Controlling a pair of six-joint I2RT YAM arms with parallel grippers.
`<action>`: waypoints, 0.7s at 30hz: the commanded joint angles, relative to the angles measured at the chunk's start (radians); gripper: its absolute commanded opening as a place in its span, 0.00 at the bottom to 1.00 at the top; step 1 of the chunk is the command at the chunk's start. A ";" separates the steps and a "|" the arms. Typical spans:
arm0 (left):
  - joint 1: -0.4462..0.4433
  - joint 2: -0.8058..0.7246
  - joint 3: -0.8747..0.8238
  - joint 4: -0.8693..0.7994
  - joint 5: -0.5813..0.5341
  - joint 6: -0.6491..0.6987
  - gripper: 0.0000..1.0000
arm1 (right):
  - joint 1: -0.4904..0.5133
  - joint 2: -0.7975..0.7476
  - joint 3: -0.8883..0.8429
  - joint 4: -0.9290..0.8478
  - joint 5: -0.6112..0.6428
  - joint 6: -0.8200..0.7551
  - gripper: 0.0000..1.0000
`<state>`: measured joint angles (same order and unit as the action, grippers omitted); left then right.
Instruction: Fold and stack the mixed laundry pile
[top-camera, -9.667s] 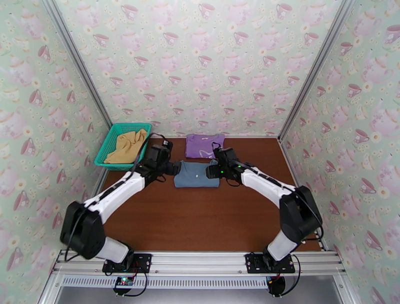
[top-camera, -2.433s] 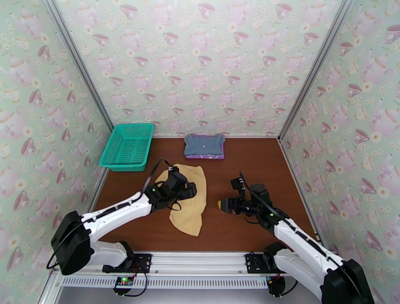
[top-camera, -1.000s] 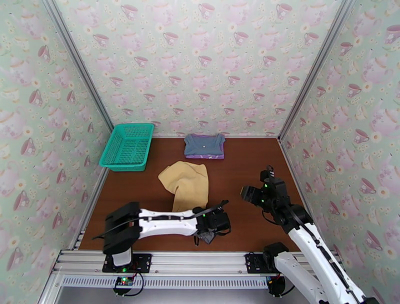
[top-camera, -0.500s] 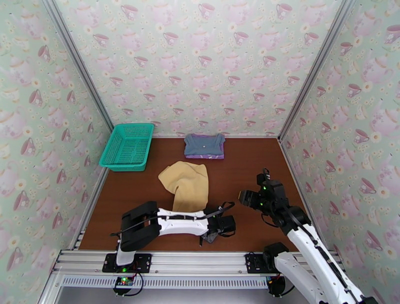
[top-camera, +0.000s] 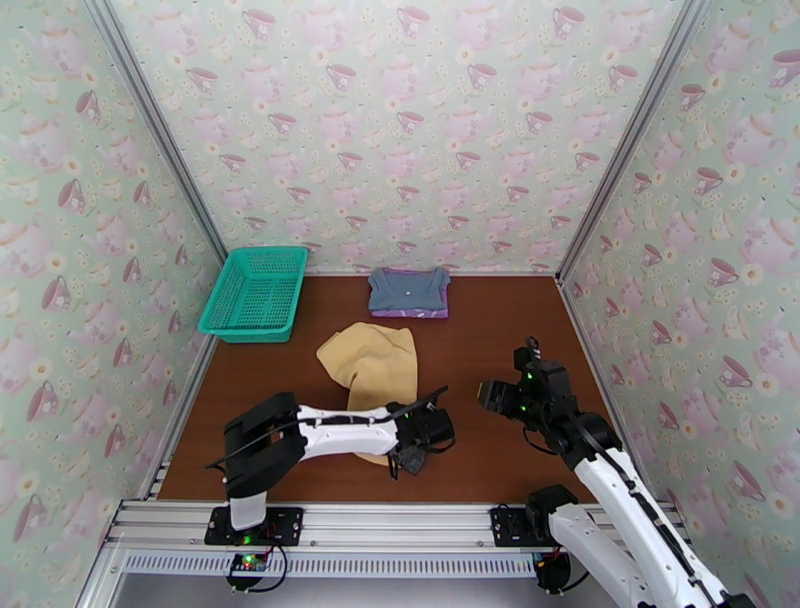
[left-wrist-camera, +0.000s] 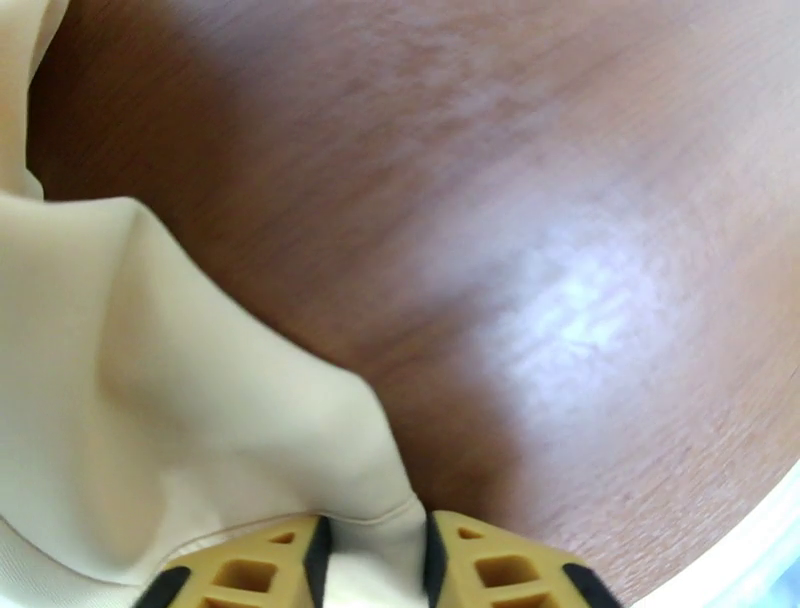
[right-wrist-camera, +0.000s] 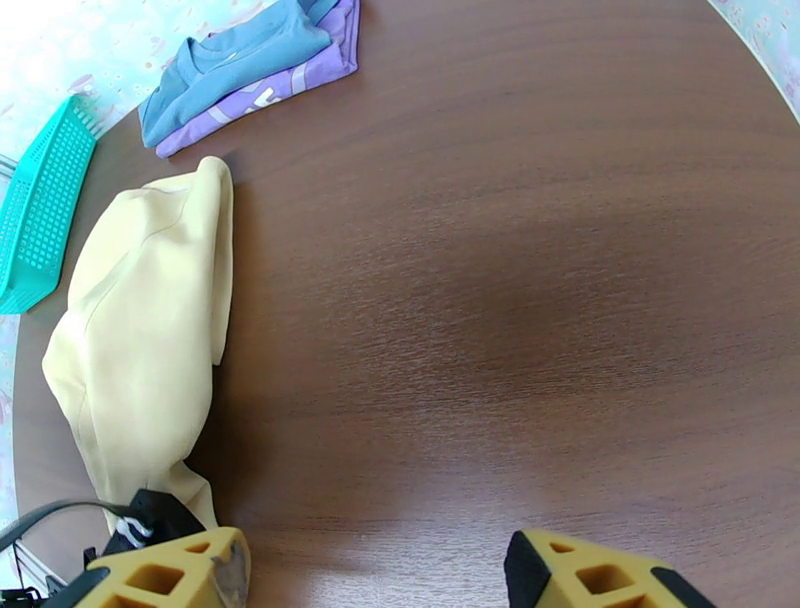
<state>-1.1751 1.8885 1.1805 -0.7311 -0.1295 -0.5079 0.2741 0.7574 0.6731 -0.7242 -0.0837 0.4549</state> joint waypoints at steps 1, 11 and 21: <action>0.053 0.097 -0.116 0.062 0.068 0.031 0.20 | -0.005 0.000 -0.005 -0.003 -0.007 -0.017 0.72; 0.080 -0.155 -0.009 -0.136 -0.096 0.056 0.00 | -0.006 -0.002 -0.002 0.042 -0.098 -0.079 0.70; 0.194 -0.458 0.477 -0.617 -0.390 0.195 0.00 | 0.095 0.199 0.069 0.302 -0.243 -0.266 0.70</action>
<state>-1.0222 1.4704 1.6279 -1.1431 -0.3927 -0.3725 0.3237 0.8886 0.6933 -0.5320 -0.2920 0.2947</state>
